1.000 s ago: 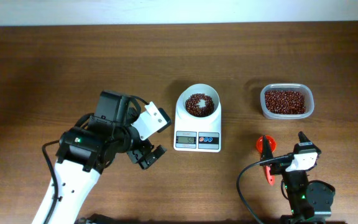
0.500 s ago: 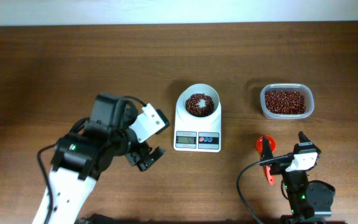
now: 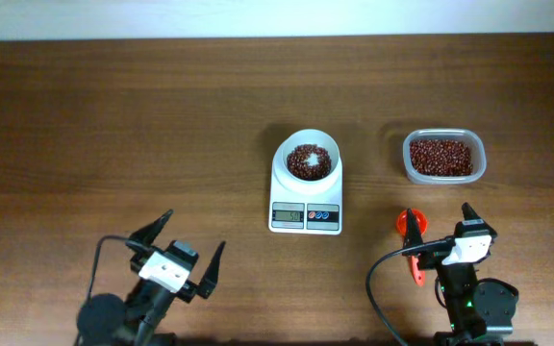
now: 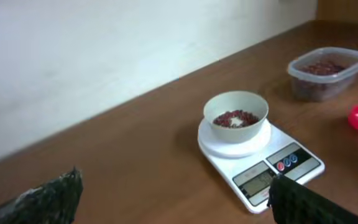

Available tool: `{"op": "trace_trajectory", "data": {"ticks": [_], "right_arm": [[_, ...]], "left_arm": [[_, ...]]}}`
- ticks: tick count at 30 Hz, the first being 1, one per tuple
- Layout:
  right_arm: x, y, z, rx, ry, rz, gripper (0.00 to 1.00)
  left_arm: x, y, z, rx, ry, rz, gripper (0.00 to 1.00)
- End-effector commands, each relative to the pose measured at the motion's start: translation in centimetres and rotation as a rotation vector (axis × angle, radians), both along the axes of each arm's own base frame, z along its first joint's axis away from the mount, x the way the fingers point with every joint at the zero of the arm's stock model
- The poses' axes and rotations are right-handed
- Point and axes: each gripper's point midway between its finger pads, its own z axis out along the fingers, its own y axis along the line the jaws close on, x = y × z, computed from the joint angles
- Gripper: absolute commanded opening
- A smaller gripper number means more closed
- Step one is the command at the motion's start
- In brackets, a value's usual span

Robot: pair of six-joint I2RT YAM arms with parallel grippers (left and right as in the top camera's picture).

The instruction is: Scoop and weigh 50g on scale

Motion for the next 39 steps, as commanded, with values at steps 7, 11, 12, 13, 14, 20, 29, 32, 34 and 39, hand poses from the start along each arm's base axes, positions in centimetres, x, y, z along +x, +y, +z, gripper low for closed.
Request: {"op": "trace_trajectory", "data": {"ticks": [7,11,12,13,14,20,29,32,34,39], "right_arm": [[0.0,-0.2,-0.4,0.000,0.006,-0.012,0.99],[0.0,-0.2,-0.4,0.000,0.006,-0.012,0.99],[0.0,-0.2,-0.4,0.000,0.006,-0.012,0.99],[0.0,-0.2,-0.4,0.000,0.006,-0.012,0.99],[0.0,-0.2,-0.4,0.000,0.006,-0.012,0.99],[0.0,-0.2,-0.4,0.000,0.006,-0.012,0.99],[0.0,-0.2,-0.4,0.000,0.006,-0.012,0.99],[0.0,-0.2,-0.4,0.000,0.006,-0.012,0.99],[0.0,-0.2,-0.4,0.000,0.006,-0.012,0.99],[0.0,-0.2,-0.4,0.000,0.006,-0.012,0.99]], "left_arm": [[4.2,3.5,-3.4,-0.165,-0.127,0.261,0.99],[4.8,4.1,-5.3,-0.161,-0.124,0.292,0.99],[4.9,4.7,-5.5,-0.153,-0.120,0.328,0.98],[4.9,5.4,-5.9,-0.148,-0.108,0.370,0.99],[4.9,6.0,-6.7,-0.137,-0.077,0.406,0.99],[4.9,6.3,-7.4,-0.130,-0.052,0.428,0.99],[4.9,6.5,-7.4,-0.200,-0.035,0.444,0.99],[4.9,6.5,-7.4,-0.218,-0.032,0.449,0.99],[4.9,6.6,-7.4,-0.216,-0.033,0.450,0.99],[4.9,6.5,-7.3,-0.218,-0.035,0.446,0.99]]}}
